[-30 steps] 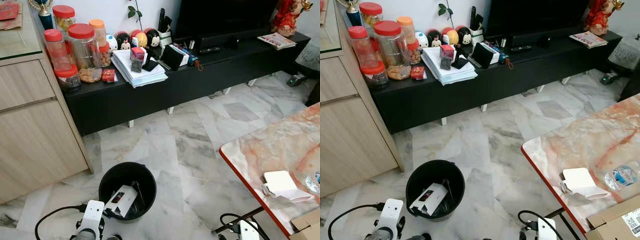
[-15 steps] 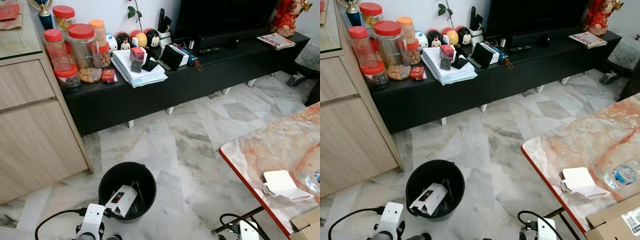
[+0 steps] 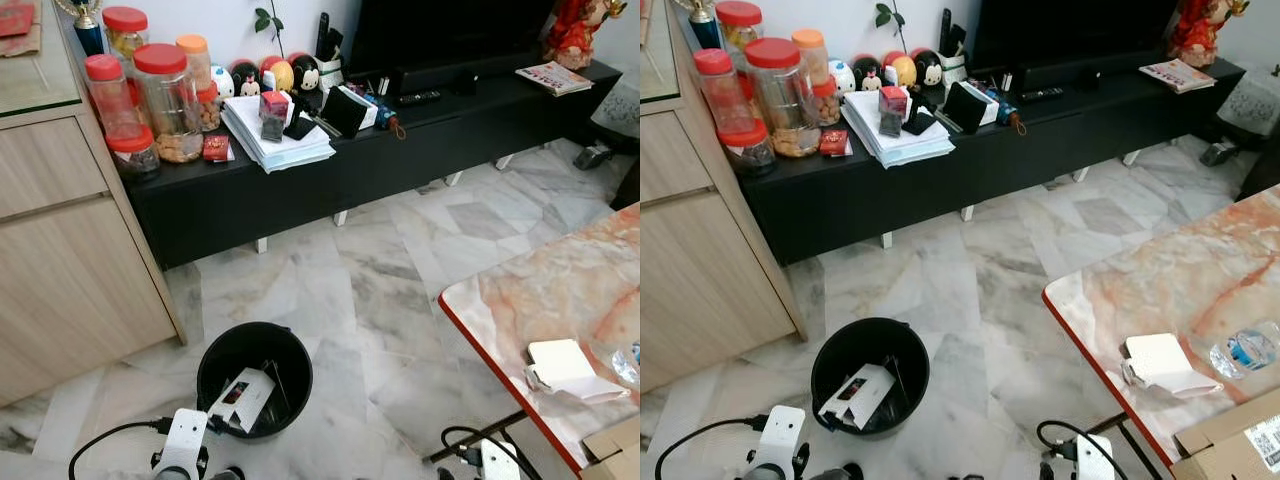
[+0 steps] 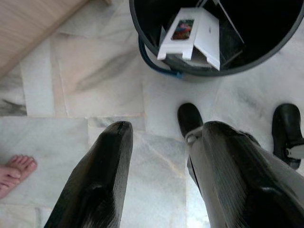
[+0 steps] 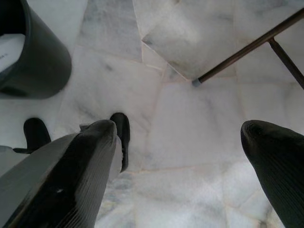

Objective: Picking trash to rubbish bin

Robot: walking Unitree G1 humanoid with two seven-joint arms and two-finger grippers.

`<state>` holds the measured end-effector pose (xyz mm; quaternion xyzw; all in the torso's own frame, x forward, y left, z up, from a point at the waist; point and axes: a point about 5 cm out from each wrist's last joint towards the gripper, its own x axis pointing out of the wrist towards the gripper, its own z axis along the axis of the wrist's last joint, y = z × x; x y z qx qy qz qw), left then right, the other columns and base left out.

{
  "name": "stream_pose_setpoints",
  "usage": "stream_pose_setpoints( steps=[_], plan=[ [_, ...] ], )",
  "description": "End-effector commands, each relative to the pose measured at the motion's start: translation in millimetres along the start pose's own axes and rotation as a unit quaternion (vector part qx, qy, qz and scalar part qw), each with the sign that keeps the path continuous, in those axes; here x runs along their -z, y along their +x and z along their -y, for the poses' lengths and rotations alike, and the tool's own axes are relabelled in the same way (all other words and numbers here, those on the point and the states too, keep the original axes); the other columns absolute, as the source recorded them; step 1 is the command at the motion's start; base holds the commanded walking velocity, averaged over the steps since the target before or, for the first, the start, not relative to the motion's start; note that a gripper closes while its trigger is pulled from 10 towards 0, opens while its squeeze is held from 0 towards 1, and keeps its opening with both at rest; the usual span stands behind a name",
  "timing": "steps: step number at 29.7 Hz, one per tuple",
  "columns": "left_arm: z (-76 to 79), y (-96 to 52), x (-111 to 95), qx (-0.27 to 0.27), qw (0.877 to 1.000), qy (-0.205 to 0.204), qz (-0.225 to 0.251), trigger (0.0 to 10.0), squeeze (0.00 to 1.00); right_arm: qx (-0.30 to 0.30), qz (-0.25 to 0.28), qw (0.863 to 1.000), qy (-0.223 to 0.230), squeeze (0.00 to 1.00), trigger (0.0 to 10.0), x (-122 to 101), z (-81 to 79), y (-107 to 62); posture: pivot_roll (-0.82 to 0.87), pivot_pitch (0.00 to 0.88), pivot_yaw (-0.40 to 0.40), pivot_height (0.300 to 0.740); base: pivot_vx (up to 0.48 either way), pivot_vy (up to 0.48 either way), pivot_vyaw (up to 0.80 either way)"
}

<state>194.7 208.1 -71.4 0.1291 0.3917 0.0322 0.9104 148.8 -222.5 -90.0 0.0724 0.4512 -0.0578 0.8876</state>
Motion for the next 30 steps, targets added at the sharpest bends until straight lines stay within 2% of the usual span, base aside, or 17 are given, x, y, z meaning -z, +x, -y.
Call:
stream_pose_setpoints(
  steps=[1,30],
  plan=[
    [3.0,-2.2,9.0,0.008,1.000,0.000,-0.020,10.0,0.00,0.010,-0.013,1.000,0.007,0.00,10.0,7.6,6.3,-2.9,0.06,0.150,-0.146,0.740,-0.292,0.000,0.00],
    [2.7,-2.3,9.4,0.010,1.000,0.000,-0.020,10.0,0.00,0.010,-0.010,1.000,0.008,0.00,10.0,7.5,6.3,-3.0,0.06,0.152,-0.147,0.740,-0.285,0.000,0.00]
  ],
)
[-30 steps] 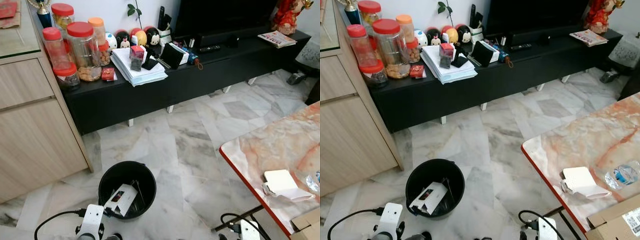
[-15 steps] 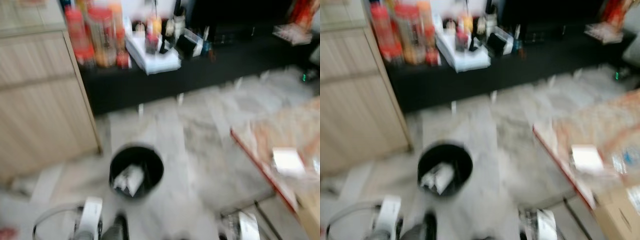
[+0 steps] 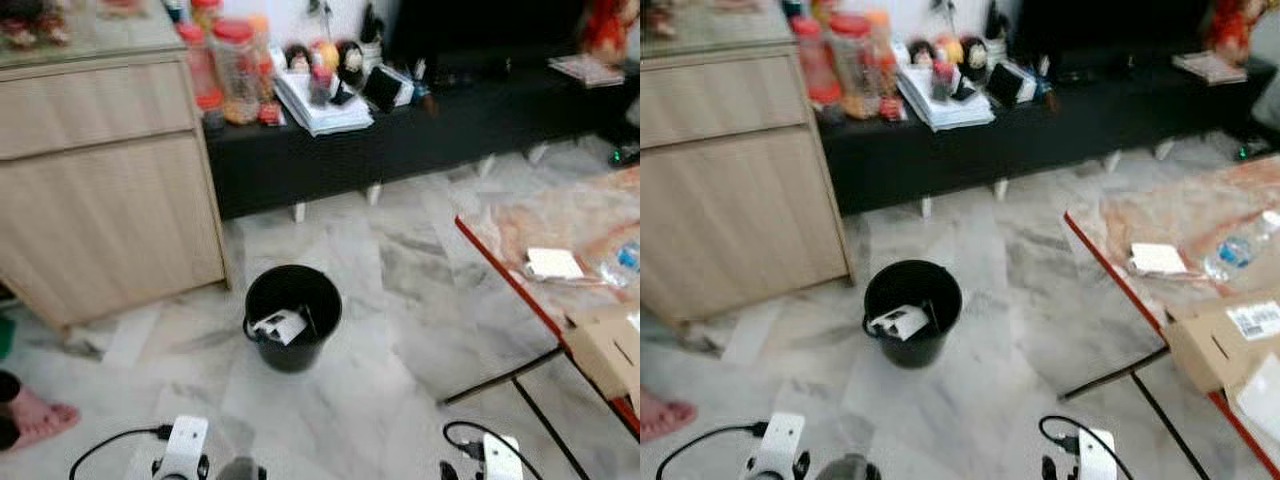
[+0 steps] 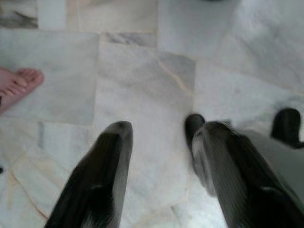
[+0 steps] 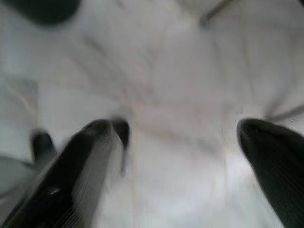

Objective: Picking trash to rubbish bin

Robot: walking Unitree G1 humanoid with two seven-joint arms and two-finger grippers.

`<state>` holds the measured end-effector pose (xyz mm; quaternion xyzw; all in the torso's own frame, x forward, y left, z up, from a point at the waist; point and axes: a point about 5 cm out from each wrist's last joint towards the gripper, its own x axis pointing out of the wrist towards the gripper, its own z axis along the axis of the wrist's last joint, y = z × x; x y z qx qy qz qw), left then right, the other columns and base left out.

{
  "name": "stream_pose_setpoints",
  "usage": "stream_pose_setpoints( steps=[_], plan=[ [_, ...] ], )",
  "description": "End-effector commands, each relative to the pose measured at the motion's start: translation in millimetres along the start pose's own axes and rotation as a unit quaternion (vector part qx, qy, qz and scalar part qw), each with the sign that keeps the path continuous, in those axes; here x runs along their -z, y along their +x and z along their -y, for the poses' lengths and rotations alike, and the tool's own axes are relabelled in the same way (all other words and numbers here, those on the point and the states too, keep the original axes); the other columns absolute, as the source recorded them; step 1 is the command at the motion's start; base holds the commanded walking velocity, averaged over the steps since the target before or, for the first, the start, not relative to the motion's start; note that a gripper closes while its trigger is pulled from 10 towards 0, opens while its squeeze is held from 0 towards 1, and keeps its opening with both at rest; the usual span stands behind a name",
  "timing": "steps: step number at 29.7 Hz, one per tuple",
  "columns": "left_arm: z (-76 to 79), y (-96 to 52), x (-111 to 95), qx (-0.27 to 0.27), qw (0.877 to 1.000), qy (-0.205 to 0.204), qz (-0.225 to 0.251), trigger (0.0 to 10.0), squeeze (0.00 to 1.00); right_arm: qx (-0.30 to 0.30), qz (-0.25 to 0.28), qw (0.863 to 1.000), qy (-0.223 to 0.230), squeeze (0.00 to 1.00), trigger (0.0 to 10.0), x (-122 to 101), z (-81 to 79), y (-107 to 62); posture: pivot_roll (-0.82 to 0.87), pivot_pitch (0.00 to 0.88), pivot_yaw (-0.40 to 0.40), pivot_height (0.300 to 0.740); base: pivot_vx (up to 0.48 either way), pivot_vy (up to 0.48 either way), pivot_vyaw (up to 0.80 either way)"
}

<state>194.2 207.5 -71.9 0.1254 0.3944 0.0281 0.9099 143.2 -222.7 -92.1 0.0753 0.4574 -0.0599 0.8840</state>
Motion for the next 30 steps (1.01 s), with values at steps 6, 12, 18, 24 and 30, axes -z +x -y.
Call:
stream_pose_setpoints(
  steps=[6,12,18,24,30],
  plan=[
    [0.4,-0.3,2.2,0.003,1.000,0.006,-0.006,10.0,0.00,0.013,0.009,1.000,0.001,0.00,10.0,0.2,5.5,-1.6,0.06,0.154,-0.146,0.740,-0.040,0.000,0.00],
    [1.3,2.9,-12.1,0.005,1.000,0.008,0.021,10.0,0.00,0.014,0.023,1.000,-0.003,0.00,10.0,-2.4,5.5,-1.8,0.06,0.154,-0.146,0.740,0.000,0.000,0.00],
    [2.1,9.2,-63.1,0.006,0.992,0.019,0.123,10.0,0.00,0.018,0.067,0.996,-0.046,0.00,10.0,-12.2,5.7,-2.7,0.06,0.148,-0.144,0.740,0.000,0.000,0.00],
    [5.0,6.9,-121.1,0.001,0.971,0.023,0.240,10.0,0.00,0.008,0.176,0.977,-0.118,0.00,10.0,-81.8,1.8,2.1,0.05,0.134,-0.138,0.740,0.000,0.000,0.00],
    [9.3,-6.0,-176.3,-0.002,0.934,0.013,0.357,10.0,0.00,-0.039,0.321,0.942,-0.092,0.00,10.0,-156.3,-18.0,-6.8,0.05,0.112,-0.131,0.740,0.000,0.000,0.00]
  ],
)
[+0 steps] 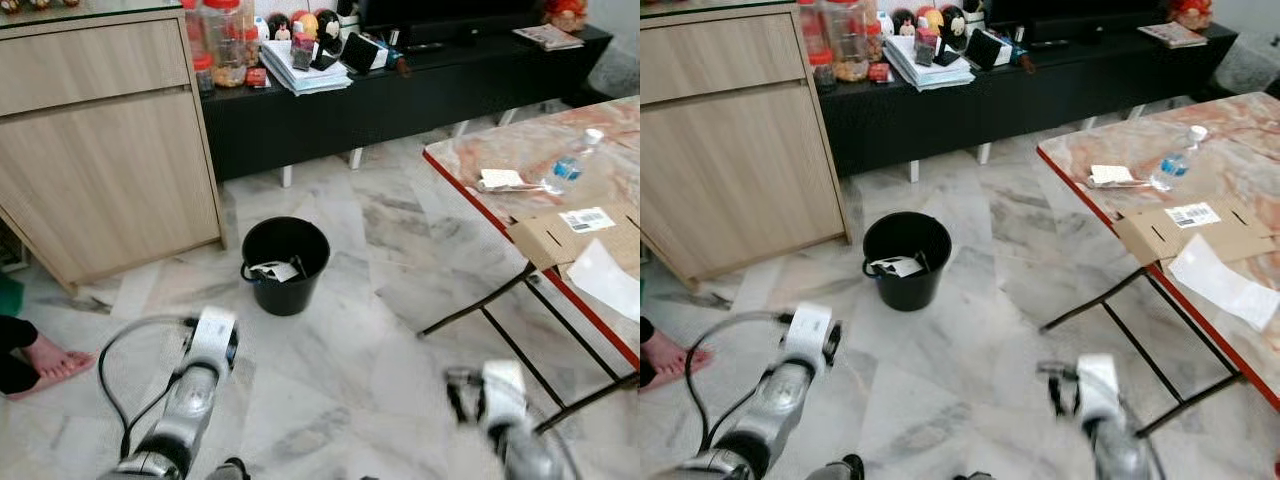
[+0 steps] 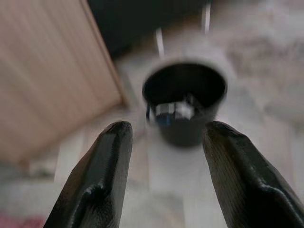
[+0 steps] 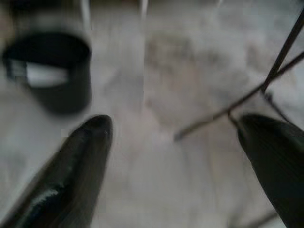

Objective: Picking trash to rubbish bin

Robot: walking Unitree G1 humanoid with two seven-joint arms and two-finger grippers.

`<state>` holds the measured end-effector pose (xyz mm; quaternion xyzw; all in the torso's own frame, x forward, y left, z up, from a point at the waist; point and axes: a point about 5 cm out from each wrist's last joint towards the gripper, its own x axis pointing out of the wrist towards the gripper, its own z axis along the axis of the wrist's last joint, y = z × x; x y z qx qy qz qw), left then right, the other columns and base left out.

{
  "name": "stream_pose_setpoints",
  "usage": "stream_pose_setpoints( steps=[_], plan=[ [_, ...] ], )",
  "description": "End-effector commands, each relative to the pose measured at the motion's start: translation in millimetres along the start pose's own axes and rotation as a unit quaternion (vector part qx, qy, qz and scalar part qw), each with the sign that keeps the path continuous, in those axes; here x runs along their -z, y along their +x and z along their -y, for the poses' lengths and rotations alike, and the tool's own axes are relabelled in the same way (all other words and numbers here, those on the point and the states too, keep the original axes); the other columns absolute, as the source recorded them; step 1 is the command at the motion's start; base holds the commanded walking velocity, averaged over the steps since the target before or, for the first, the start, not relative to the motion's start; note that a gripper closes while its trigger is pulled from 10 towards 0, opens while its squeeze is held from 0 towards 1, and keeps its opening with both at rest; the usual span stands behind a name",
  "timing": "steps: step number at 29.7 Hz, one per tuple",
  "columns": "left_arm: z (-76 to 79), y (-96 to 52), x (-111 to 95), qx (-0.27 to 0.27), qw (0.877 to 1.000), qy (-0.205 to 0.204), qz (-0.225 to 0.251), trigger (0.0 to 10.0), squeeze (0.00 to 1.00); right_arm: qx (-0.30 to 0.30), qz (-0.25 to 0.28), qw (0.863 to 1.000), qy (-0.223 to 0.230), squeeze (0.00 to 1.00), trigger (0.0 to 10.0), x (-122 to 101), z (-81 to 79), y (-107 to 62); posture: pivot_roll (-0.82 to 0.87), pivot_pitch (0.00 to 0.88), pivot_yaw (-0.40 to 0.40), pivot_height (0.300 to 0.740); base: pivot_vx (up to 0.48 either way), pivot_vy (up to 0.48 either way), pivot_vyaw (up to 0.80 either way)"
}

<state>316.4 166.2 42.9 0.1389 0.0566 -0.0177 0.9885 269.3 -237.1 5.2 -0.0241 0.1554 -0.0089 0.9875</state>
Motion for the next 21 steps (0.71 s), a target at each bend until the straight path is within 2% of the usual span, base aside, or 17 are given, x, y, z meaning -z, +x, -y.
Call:
stream_pose_setpoints(
  steps=[1,3,4,6,9,10,11,12,18,21],
  plan=[
    [8.6,3.7,-16.2,0.009,0.999,0.005,0.046,10.0,0.00,-0.018,0.061,0.998,0.013,0.00,10.0,-21.6,-12.8,8.6,0.05,0.105,-0.128,0.740,0.000,0.000,0.00],
    [12.3,4.6,-23.7,0.017,0.997,0.008,0.068,10.0,0.00,-0.024,0.094,0.995,0.014,0.00,10.0,-36.2,-19.8,14.1,0.05,0.102,-0.126,0.740,0.000,0.000,0.00],
    [12.3,4.6,-23.7,0.017,0.997,0.008,0.068,10.0,0.00,-0.024,0.094,0.995,0.014,0.00,10.0,-36.2,-19.8,14.1,0.05,0.102,-0.126,0.740,0.000,0.000,0.00],
    [17.9,6.3,-37.8,0.031,0.994,0.003,0.106,10.0,0.00,-0.029,0.149,0.988,0.017,0.00,10.0,-64.1,-33.1,22.2,0.05,0.098,-0.123,0.740,0.000,0.000,0.00],
    [18.7,6.6,-40.9,0.034,0.993,0.002,0.114,10.0,0.00,-0.032,0.157,0.987,0.025,0.00,10.0,-68.4,-35.9,23.3,0.05,0.092,-0.124,0.740,0.000,0.000,0.00],
    [20.6,8.8,-50.1,0.045,0.990,0.012,0.136,10.0,0.00,-0.044,0.178,0.983,0.024,0.00,10.0,-80.2,-44.3,25.8,0.05,0.081,-0.124,0.740,0.000,0.000,0.00],
    [18.9,16.7,-73.3,0.042,0.983,0.021,0.177,10.0,0.00,-0.053,0.222,0.973,0.029,0.00,10.0,-105.5,-57.5,29.7,0.06,0.067,-0.123,0.740,0.000,0.000,0.00],
    [14.9,21.6,-85.1,0.027,0.981,0.014,0.192,10.0,0.00,-0.051,0.243,0.968,0.030,0.00,10.0,-116.6,-60.8,30.3,0.06,0.059,-0.123,0.740,0.000,0.000,0.00],
    [8.6,30.3,-99.0,-0.025,0.981,-0.037,0.191,10.0,0.00,-0.027,0.263,0.963,0.054,0.00,10.0,-129.2,-60.2,32.0,0.07,0.042,-0.125,0.740,0.000,0.000,0.00],
    [14.1,30.5,-105.6,-0.017,0.978,-0.036,0.206,10.0,0.00,-0.019,0.272,0.961,0.052,0.00,10.0,-136.8,-60.9,33.4,0.06,0.031,-0.124,0.740,0.000,0.000,0.00]
  ],
)
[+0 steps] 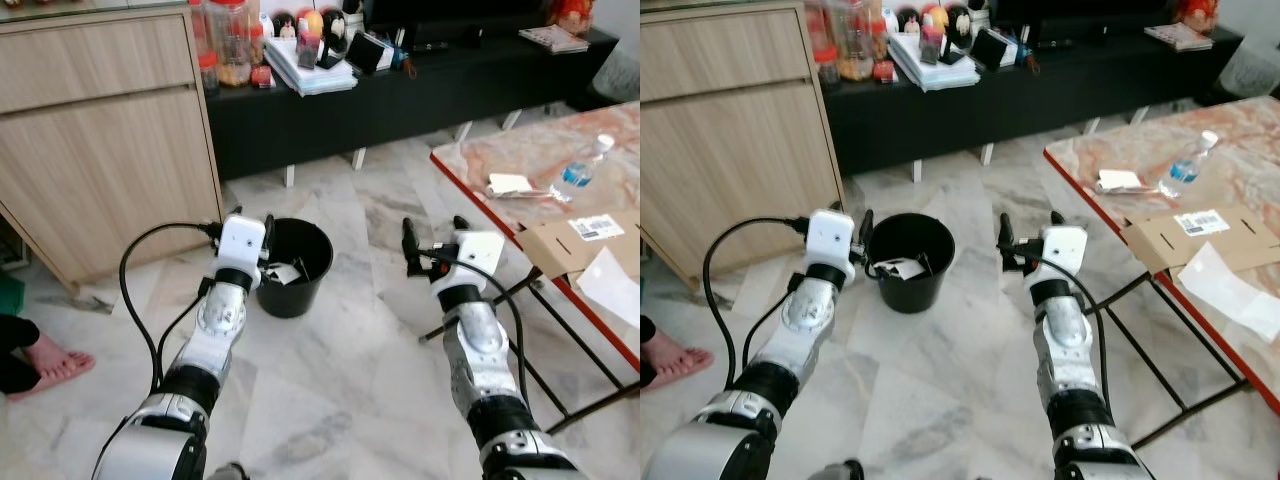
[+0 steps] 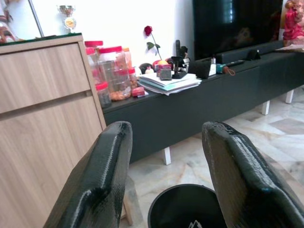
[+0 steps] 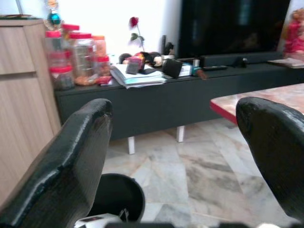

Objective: Picking trash to rubbish bin

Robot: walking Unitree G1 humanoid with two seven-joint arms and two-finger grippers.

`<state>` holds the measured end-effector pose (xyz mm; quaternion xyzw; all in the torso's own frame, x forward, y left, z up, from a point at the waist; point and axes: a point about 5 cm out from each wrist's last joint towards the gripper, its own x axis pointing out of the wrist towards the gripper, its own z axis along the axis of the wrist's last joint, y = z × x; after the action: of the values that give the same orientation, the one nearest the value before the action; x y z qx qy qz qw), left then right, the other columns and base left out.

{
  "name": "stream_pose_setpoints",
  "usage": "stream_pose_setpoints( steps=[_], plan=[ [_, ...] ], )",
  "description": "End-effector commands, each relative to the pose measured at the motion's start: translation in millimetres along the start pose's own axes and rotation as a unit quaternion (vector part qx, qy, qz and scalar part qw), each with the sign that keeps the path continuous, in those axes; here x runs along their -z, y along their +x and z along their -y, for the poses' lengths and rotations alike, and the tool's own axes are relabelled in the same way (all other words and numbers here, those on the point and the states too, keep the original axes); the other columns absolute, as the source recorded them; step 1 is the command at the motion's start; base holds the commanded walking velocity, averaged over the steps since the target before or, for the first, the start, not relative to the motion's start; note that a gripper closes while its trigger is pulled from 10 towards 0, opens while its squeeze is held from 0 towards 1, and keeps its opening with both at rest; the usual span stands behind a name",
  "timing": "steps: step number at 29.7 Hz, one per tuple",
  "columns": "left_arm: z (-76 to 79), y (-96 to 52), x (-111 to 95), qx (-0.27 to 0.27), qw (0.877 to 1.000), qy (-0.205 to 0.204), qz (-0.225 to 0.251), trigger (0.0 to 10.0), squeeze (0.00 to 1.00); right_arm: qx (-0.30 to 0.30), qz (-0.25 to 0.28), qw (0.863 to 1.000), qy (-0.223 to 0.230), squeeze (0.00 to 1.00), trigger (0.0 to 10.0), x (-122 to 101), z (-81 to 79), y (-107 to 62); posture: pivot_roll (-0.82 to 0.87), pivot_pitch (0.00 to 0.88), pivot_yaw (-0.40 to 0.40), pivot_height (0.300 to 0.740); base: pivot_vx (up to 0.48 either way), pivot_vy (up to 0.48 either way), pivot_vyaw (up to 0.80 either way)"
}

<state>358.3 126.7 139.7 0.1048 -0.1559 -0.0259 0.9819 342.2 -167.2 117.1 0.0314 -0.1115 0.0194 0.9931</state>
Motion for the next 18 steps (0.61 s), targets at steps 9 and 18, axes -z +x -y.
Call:
stream_pose_setpoints(
  steps=[9,18],
  plan=[
    [-12.5,-10.3,5.1,-0.003,1.000,0.013,0.006,10.0,0.00,0.031,0.003,0.999,-0.026,0.00,10.0,-8.6,22.2,1.3,0.08,0.023,-0.126,0.740,0.000,0.000,0.00],
    [-5.1,-13.8,9.9,0.000,1.000,0.010,-0.008,10.0,0.00,0.039,-0.002,0.999,-0.020,0.00,10.0,-8.2,23.1,2.3,0.07,0.034,-0.127,0.740,0.000,0.000,-0.06]
  ],
)
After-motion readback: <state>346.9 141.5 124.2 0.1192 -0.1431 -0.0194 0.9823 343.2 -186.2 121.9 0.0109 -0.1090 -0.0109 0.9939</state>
